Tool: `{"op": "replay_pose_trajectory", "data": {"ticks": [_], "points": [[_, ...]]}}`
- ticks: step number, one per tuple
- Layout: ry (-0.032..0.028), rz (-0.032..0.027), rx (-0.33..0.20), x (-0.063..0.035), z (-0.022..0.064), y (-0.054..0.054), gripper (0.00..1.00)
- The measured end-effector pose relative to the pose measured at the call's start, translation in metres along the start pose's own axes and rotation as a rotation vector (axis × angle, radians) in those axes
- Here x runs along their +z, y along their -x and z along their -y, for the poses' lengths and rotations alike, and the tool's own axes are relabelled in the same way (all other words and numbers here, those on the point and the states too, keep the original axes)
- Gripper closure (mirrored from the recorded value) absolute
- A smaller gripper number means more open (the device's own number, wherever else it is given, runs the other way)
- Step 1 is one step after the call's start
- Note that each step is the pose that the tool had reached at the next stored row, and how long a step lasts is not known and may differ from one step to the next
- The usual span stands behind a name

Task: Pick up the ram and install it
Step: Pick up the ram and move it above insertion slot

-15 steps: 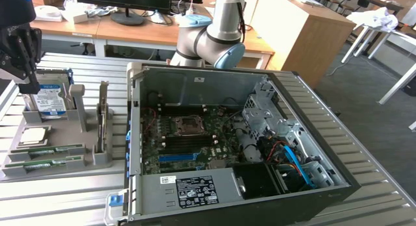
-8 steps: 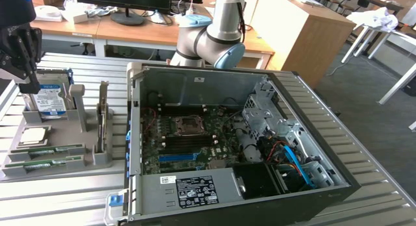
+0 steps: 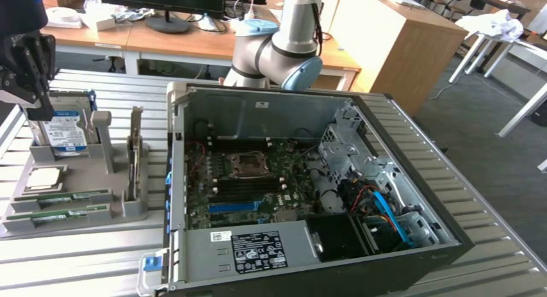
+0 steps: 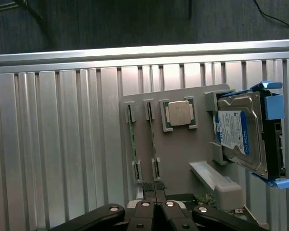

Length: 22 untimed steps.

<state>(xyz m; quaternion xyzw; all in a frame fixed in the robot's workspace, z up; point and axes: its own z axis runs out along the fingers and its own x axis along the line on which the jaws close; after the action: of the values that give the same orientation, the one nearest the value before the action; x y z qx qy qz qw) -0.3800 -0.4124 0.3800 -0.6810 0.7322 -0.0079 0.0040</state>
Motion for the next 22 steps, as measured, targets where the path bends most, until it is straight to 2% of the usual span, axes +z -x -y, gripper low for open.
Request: {"op": "replay_pose_trajectory", "data": {"ticks": [4, 16, 18, 19, 20, 22], "points": [[0.0004, 0.0021, 0.000, 0.0008, 0.0000, 0.0000, 0.90], [0.0003, 0.0023, 0.000, 0.0014, 0.0000, 0.0000, 0.89], [0.0003, 0.0024, 0.000, 0.0015, 0.0000, 0.0000, 0.77], [0.0002, 0.0024, 0.000, 0.0015, 0.0000, 0.0000, 0.77], [0.0003, 0.0024, 0.000, 0.0015, 0.0000, 0.0000, 0.70], [0.0003, 0.0024, 0.000, 0.0015, 0.0000, 0.0000, 0.70]]}}
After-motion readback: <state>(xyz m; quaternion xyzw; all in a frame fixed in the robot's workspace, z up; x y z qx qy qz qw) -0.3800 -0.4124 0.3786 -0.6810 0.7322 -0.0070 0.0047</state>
